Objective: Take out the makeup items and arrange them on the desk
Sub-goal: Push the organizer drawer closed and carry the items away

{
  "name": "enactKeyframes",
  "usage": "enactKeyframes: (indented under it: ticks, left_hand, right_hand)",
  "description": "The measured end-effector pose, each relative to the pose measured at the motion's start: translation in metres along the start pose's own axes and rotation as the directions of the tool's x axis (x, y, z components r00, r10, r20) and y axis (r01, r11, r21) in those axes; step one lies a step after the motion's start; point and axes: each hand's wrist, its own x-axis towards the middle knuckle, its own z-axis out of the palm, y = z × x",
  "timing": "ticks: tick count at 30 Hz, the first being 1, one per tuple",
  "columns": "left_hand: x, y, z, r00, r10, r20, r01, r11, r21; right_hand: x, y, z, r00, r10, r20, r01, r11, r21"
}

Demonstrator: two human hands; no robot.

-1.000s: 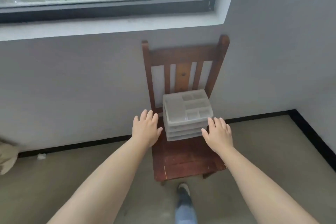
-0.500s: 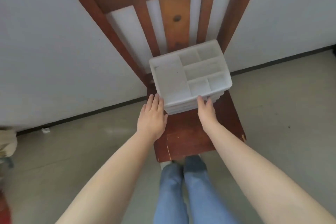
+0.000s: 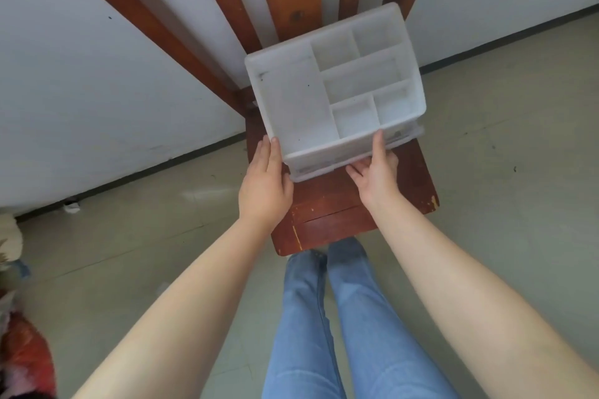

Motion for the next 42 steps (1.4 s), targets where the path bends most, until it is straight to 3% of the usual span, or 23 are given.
enactKeyframes:
  ticks: [4, 7, 10, 12, 13, 15, 17, 25, 34, 36, 37, 39, 41, 42]
  left_hand:
    - [-0.002, 0.011, 0.002, 0.993, -0.119, 0.007, 0.119, 0.989, -0.086]
    - [-0.004, 0.012, 0.003, 0.992, -0.125, 0.019, 0.127, 0.981, -0.144]
    - [-0.011, 0.011, 0.012, 0.967, -0.243, 0.074, 0.254, 0.901, -0.351]
    - [-0.017, 0.010, 0.023, 0.878, -0.418, 0.234, 0.479, 0.762, -0.437]
    - [-0.022, 0.010, 0.030, 0.816, -0.464, 0.345, 0.575, 0.715, -0.398]
    - [-0.032, 0.010, 0.044, 0.721, -0.430, 0.543, 0.642, 0.709, -0.292]
    - [-0.041, 0.014, 0.054, 0.691, -0.371, 0.620, 0.636, 0.719, -0.279]
    - [-0.036, 0.023, 0.064, 0.786, -0.438, 0.436, 0.553, 0.814, -0.178]
    - [-0.033, 0.024, 0.054, 0.830, -0.462, 0.312, 0.544, 0.793, -0.275]
    - [-0.032, 0.025, 0.052, 0.836, -0.456, 0.306, 0.532, 0.810, -0.247]
    - [-0.032, 0.026, 0.051, 0.838, -0.452, 0.305, 0.526, 0.817, -0.235]
    - [-0.031, 0.026, 0.051, 0.845, -0.445, 0.295, 0.514, 0.829, -0.221]
    - [-0.029, 0.026, 0.050, 0.858, -0.435, 0.273, 0.495, 0.843, -0.210]
    - [-0.027, 0.025, 0.049, 0.865, -0.427, 0.262, 0.482, 0.853, -0.201]
  right_hand:
    - [-0.015, 0.015, -0.037, 0.994, -0.009, -0.113, -0.010, 0.987, -0.161]
    - [-0.024, 0.020, -0.062, 0.982, -0.013, -0.188, -0.035, 0.968, -0.248]
    - [-0.028, 0.022, -0.078, 0.984, 0.029, -0.175, -0.071, 0.969, -0.235]
    - [-0.030, 0.021, -0.080, 0.988, 0.046, -0.149, -0.083, 0.964, -0.252]
    - [-0.031, 0.021, -0.080, 0.989, 0.049, -0.143, -0.085, 0.962, -0.258]
    - [-0.031, 0.020, -0.079, 0.988, 0.061, -0.143, -0.098, 0.960, -0.264]
    - [-0.030, 0.019, -0.079, 0.985, 0.083, -0.154, -0.121, 0.959, -0.257]
    - [-0.025, 0.014, -0.082, 0.981, 0.140, -0.135, -0.173, 0.945, -0.277]
    - [-0.032, 0.006, -0.063, 0.986, 0.117, -0.118, -0.157, 0.889, -0.429]
    - [-0.039, 0.001, -0.057, 0.969, 0.216, -0.119, -0.240, 0.720, -0.651]
    - [-0.043, -0.003, -0.054, 0.955, 0.279, -0.101, -0.240, 0.525, -0.816]
    - [-0.047, -0.012, -0.054, 0.946, 0.324, 0.013, -0.004, 0.050, -0.999]
    - [-0.044, -0.021, -0.054, 0.943, 0.179, 0.282, 0.326, -0.309, -0.894]
    - [-0.042, -0.025, -0.052, 0.899, 0.100, 0.426, 0.427, -0.420, -0.801]
